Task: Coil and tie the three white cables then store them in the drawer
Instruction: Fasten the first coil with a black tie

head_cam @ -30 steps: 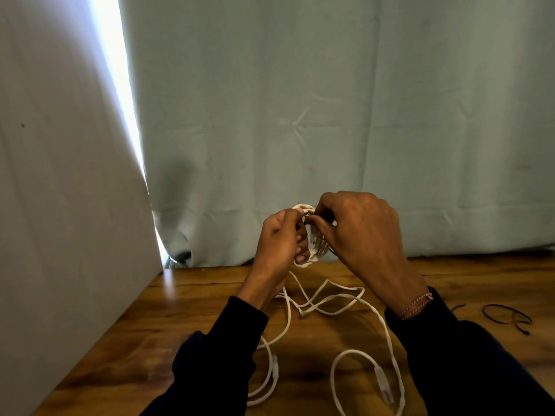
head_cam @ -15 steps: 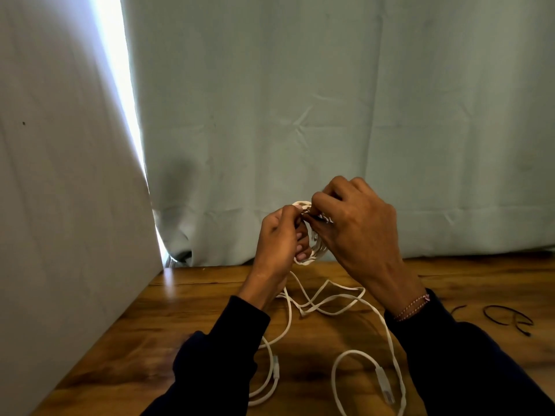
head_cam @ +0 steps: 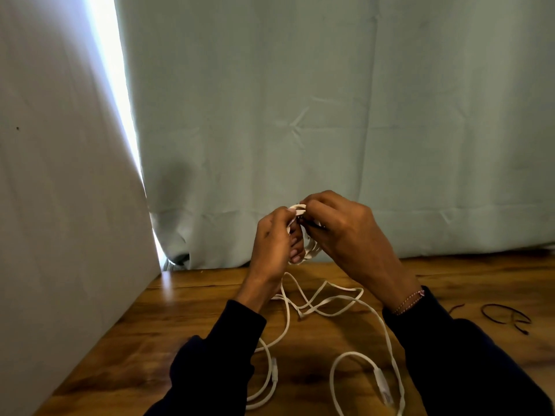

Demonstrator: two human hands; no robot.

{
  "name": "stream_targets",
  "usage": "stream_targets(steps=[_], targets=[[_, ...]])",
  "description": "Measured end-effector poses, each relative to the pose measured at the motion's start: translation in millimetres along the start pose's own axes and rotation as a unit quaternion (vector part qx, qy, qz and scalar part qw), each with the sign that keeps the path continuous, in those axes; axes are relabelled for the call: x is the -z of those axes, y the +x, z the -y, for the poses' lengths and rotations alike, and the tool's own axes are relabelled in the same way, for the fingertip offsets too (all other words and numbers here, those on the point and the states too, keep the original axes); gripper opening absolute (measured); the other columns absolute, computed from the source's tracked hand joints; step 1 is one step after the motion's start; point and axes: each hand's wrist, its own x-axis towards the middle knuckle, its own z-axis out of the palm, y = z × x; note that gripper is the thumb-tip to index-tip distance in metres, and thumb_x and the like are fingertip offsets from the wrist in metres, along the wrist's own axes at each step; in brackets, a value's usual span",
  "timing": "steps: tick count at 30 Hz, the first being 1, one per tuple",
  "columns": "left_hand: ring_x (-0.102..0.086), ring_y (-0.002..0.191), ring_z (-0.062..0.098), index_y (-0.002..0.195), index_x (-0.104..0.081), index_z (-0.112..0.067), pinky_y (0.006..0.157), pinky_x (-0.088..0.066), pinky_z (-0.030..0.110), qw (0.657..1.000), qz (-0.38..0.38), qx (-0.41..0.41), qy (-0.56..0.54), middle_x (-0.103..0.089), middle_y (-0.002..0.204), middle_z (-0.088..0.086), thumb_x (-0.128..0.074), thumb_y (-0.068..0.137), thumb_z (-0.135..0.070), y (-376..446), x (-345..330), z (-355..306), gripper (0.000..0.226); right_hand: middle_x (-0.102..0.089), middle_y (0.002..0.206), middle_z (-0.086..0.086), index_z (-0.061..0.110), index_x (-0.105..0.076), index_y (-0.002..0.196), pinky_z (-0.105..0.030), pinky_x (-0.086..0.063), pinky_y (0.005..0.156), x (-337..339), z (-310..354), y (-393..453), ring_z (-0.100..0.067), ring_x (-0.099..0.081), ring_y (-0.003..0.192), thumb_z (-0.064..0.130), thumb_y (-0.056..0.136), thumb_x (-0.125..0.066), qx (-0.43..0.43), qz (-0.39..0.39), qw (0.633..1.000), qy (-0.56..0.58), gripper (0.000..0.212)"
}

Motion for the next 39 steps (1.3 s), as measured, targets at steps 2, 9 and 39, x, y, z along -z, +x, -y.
stream_targets(steps=[2,9,39], targets=[[-0.033,0.044,0.013,0.066,-0.048,-0.011,0.047,-0.027,0.028,0.999,-0.016,0.027,-0.029,-0.038,0.05,0.001,-0.028,0.105,-0.031,0,-1,0,0.048,-0.067,0.103,-0.012,0.006,-0.068,0.099,-0.029,-0.058,0.063,-1,4,0,-0.021,-0.066,0.076,0.008,0.087,-0.074,0.002,-0.005,1.0,-0.004,0.014],[-0.035,0.049,0.012,0.088,-0.056,-0.009,0.042,-0.029,0.024,0.992,-0.108,0.049,-0.044,-0.042,0.056,0.0,-0.033,0.104,-0.027,0,-9,3,0.034,-0.069,0.103,-0.014,0.002,-0.069,0.098,-0.025,-0.056,0.064,-4,6,-2,-0.022,-0.068,0.075,0.005,0.083,-0.078,0.032,-0.01,0.999,-0.007,0.018],[-0.054,0.056,0.006,0.09,-0.053,-0.015,0.046,-0.039,0.014,0.985,-0.141,-0.093,0.044,-0.058,0.08,0.007,-0.038,0.106,-0.018,-6,-12,5,0.023,-0.073,0.104,-0.009,0.007,-0.068,0.102,-0.038,-0.06,0.068,-3,-2,-1,-0.022,-0.069,0.082,0.015,0.089,-0.074,0.015,0.024,0.999,0.041,0.017]])
